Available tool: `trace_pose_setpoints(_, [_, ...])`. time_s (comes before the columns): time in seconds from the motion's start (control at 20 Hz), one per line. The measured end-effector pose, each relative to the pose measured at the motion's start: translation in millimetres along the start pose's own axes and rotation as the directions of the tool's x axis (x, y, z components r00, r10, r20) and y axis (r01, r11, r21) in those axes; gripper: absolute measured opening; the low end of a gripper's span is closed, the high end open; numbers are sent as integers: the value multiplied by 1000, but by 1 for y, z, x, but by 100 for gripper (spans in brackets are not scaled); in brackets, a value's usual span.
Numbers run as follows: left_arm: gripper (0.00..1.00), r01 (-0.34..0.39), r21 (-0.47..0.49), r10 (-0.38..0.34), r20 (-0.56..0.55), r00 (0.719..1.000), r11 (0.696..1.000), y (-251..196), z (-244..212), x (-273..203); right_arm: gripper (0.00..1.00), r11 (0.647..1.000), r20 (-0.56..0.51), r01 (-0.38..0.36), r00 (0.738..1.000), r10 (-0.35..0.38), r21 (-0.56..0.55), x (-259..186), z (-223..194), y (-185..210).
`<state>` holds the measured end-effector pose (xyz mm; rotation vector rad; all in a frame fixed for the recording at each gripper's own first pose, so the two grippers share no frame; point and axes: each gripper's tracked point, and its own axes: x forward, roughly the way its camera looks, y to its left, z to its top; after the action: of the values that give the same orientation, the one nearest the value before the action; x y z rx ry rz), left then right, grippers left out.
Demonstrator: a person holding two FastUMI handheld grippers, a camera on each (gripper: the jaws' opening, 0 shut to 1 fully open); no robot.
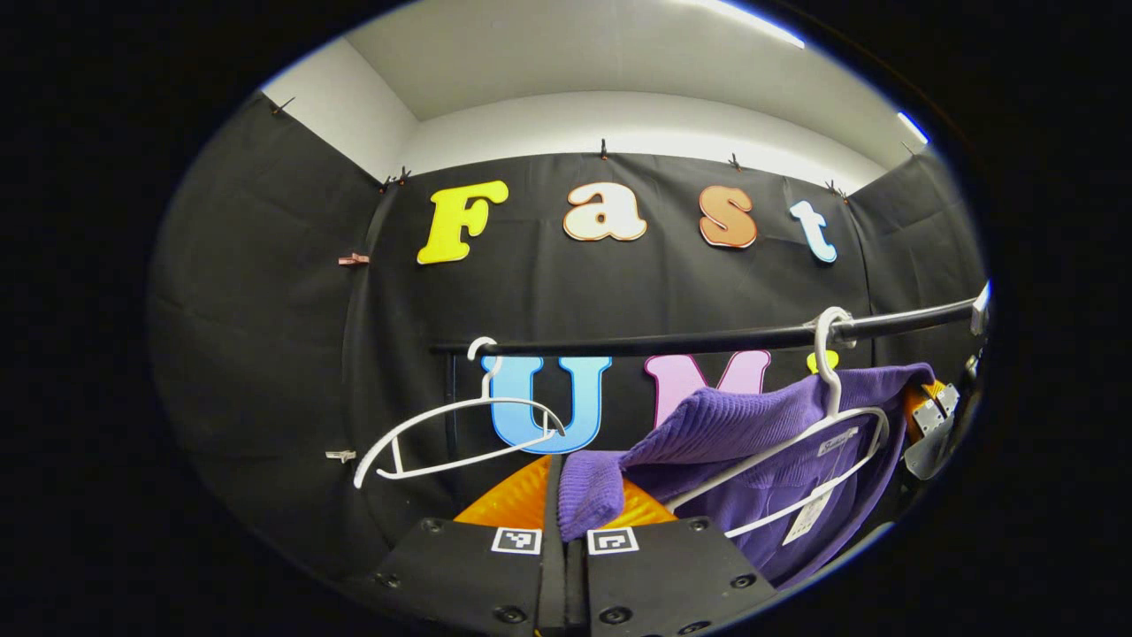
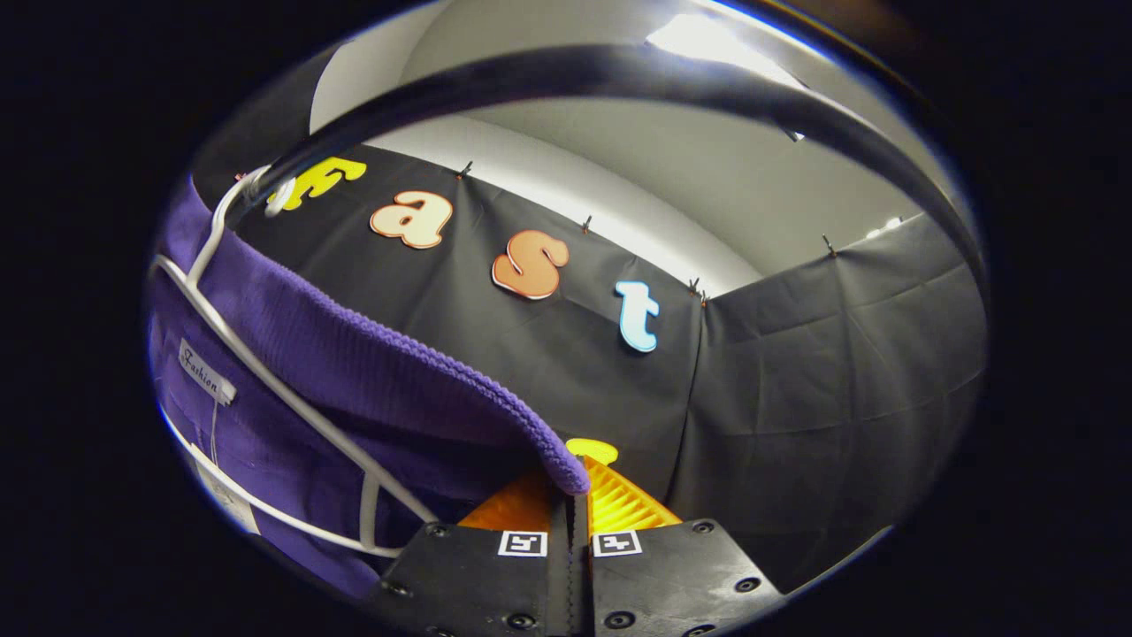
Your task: Grasp the clothes on the hanger with both hands and then place them into the laundry hamper below.
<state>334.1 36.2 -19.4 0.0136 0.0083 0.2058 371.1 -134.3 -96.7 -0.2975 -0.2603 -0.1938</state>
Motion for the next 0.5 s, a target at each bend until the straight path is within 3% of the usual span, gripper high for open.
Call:
trace_pose_setpoints(0.25, [5, -24, -2, 24, -72, 997, 1000, 4, -36, 5, 4, 996, -106, -86, 990, 89, 26, -14, -50, 30])
trace_pose_setpoints(0.5, [5, -36, 8, 36, -69, 997, 999, 7, -52, -8, 4, 993, -144, -108, 983, 113, 44, -43, -67, 42])
